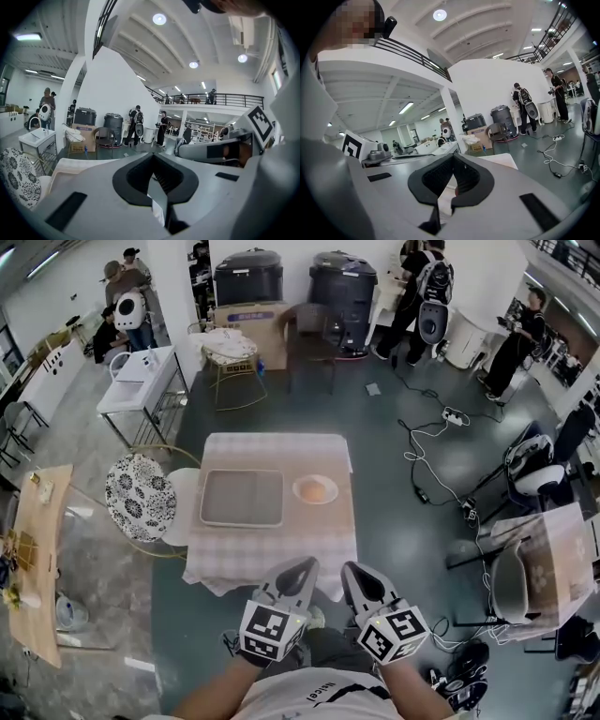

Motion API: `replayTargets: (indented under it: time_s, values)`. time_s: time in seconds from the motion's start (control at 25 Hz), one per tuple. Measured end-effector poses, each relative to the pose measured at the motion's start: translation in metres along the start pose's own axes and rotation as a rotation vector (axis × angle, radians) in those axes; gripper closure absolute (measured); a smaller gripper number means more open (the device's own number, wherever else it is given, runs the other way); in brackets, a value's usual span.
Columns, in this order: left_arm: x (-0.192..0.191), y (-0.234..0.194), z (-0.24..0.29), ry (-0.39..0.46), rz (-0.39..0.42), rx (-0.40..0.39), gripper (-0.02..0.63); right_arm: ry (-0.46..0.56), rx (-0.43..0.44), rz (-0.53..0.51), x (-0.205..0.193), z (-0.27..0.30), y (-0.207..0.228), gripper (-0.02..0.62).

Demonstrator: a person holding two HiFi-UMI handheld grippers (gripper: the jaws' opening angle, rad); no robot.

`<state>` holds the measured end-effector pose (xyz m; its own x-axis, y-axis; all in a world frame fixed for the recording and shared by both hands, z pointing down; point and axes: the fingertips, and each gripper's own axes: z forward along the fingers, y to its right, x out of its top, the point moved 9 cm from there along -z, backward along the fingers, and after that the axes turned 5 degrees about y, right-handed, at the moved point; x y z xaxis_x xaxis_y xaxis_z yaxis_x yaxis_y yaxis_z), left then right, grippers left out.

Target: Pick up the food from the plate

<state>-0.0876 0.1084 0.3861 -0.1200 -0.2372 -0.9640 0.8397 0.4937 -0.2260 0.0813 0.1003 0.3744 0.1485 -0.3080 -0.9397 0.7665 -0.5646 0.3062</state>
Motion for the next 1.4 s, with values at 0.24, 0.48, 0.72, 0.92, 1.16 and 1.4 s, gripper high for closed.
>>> replayTargets:
  time_s: [0.24, 0.48, 0.72, 0.92, 1.16, 1.4]
  values:
    - [-0.002, -0.021, 0.035, -0.025, 0.021, 0.005, 0.601, 0.002, -0.007, 0.024, 0.002, 0.032, 0.031, 0.58]
    - [0.004, -0.052, 0.086, -0.047, 0.043, 0.029, 0.601, -0.006, 0.022, 0.029, 0.014, 0.085, 0.069, 0.58]
    - [0.001, -0.078, 0.144, -0.084, 0.043, 0.053, 0.601, -0.038, 0.05, 0.043, 0.02, 0.134, 0.115, 0.58]
    - [-0.006, -0.095, 0.18, -0.128, 0.064, 0.057, 0.601, -0.083, 0.061, 0.075, 0.017, 0.163, 0.145, 0.58]
    - [-0.029, -0.117, 0.21, -0.17, 0.091, 0.004, 0.6, -0.129, 0.06, 0.087, 0.001, 0.187, 0.16, 0.58]
    - [-0.064, -0.139, 0.234, -0.216, 0.103, -0.042, 0.6, -0.145, 0.017, 0.116, -0.021, 0.208, 0.175, 0.58]
